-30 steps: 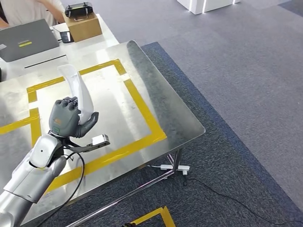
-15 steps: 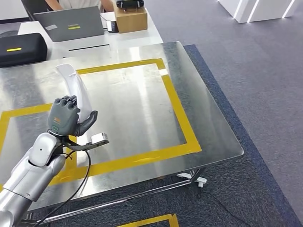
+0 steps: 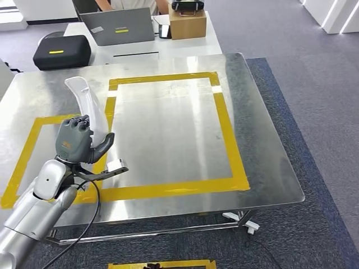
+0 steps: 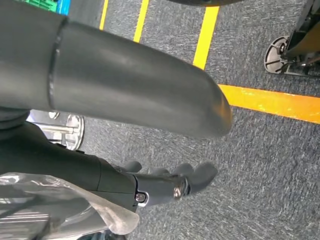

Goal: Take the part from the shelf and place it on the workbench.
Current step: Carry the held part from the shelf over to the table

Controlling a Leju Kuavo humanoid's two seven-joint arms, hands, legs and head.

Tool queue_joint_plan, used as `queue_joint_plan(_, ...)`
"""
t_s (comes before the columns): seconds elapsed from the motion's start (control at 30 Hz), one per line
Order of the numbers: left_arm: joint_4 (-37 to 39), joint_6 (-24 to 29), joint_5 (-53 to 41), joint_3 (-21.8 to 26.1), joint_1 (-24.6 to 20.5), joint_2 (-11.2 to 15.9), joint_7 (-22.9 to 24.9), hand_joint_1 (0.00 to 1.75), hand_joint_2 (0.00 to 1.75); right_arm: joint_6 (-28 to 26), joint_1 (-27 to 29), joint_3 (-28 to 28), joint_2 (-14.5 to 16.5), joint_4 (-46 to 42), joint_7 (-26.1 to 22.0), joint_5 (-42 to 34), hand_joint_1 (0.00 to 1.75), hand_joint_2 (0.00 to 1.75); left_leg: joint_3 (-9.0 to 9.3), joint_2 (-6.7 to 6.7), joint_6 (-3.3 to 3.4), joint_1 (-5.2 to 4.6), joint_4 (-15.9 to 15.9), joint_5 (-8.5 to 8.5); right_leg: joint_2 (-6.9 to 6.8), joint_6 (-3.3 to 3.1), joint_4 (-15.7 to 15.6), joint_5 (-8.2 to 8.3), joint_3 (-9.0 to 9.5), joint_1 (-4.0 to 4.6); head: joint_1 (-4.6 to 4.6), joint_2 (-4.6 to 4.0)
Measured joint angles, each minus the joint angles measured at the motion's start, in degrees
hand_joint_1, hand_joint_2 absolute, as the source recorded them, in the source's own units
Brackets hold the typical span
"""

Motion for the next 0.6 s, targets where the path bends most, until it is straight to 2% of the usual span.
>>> queue_joint_plan(0.03, -0.01, -0.01, -0.01, 0.02, 0.12, 0.01, 0.00, 1.75, 0.00, -0.04, 0.00, 0.00, 0.01, 0.00, -0.02, -0.05, 0.00, 0.00, 0.69, 0.04, 0.05, 0.00, -1.26, 1.12, -0.28, 0.03, 0.01, -0.10, 0.12, 0.04, -0.01, -0.01)
queue_joint_plan(0.1, -0.06, 0.00, -0.08, 0.10, 0.12, 0.07, -0.01, 1.75, 0.00, 0.01, -0.07, 0.00, 0.02, -0.01, -0.04, -0.14, 0.00, 0.00, 4.52, 0.13, 0.52, -0.14, -8.41, 4.48, -0.67, 0.23, 0.00, -0.34, 0.46, 0.11, 0.03, 0.00)
queue_joint_plan(0.13, -0.11, -0.01, -0.19, 0.14, 0.03, 0.09, -0.01, 1.75, 0.00, 0.05, -0.15, 0.00, 0.04, -0.01, -0.04, -0.16, 0.00, 0.00, 6.39, 0.21, 0.81, -0.31, -11.96, 5.44, -0.77, 0.42, 0.03, -0.48, 0.52, 0.22, 0.03, -0.01)
queue_joint_plan(0.2, -0.17, -0.02, -0.42, 0.17, -0.19, 0.17, -0.06, 1.75, 0.00, 0.19, -0.25, 0.00, 0.08, -0.02, -0.06, -0.20, 0.00, 0.00, 8.20, 0.31, 1.18, -0.58, -15.50, 5.68, -0.93, 0.82, 0.06, -0.70, 0.45, 0.41, 0.09, 0.00)
queue_joint_plan(0.33, -0.17, -0.05, -0.71, 0.13, -0.32, 0.34, -0.56, 1.75, 0.00, 0.49, -0.23, 0.00, 0.11, -0.02, -0.07, -0.21, 0.00, 0.00, 8.25, 0.20, 1.20, -0.63, -15.88, 5.65, -0.96, 0.73, -0.31, -0.69, 0.61, 0.48, 0.15, 0.00)
queue_joint_plan(0.6, 0.48, 0.13, -0.97, -0.72, -0.39, 0.80, -2.35, 1.75, 0.00, 0.91, -0.27, 0.00, 0.17, -0.02, -0.03, -0.10, 0.00, 0.00, 8.25, 0.21, 1.72, -0.74, -15.83, 5.48, -0.94, 1.48, -1.09, -0.36, 0.96, 0.39, 0.14, 0.00)
